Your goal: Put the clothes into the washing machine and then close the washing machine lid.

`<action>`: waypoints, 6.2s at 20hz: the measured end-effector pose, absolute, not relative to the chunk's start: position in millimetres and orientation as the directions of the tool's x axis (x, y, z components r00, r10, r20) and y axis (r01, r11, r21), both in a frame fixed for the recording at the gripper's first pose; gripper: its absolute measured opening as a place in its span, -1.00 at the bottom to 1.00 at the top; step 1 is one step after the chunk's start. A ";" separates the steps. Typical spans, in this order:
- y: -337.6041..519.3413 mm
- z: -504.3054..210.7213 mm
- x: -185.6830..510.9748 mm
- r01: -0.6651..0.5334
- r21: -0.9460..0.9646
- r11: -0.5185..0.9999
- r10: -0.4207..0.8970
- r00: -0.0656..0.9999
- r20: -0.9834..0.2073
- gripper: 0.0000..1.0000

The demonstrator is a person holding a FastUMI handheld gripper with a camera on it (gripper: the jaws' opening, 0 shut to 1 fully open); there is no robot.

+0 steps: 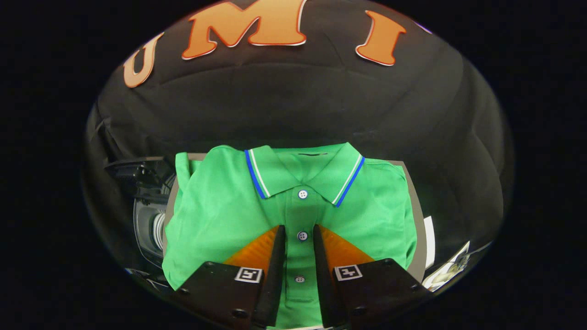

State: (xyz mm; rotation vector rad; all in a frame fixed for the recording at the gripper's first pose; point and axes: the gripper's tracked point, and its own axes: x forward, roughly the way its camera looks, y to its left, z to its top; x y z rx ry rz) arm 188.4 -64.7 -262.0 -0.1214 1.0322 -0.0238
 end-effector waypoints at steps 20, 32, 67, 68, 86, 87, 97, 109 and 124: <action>-51.9 -243.3 200.7 0.063 0.029 0.998 -0.022 0.688 -0.726 -0.83; -36.7 -141.8 172.8 0.047 0.150 0.988 0.036 0.860 -0.509 -0.83; 340.4 -239.2 126.9 -0.300 0.424 0.855 0.495 0.717 -0.492 -0.84; 343.8 -253.2 130.8 -0.287 0.427 0.857 0.490 0.710 -0.506 -0.84; 353.0 -488.7 148.9 -0.124 0.311 0.942 0.326 0.553 -0.767 -0.84; 353.5 -498.3 148.2 -0.118 0.302 0.946 0.316 0.538 -0.781 -0.83; 350.4 -541.6 131.1 -0.138 0.221 0.965 0.260 0.438 -0.861 -0.84; 344.1 -551.2 126.1 -0.122 0.187 0.975 0.220 0.391 -0.894 -0.18; 337.5 -507.0 127.3 -0.150 0.188 0.971 0.238 0.481 -0.844 0.98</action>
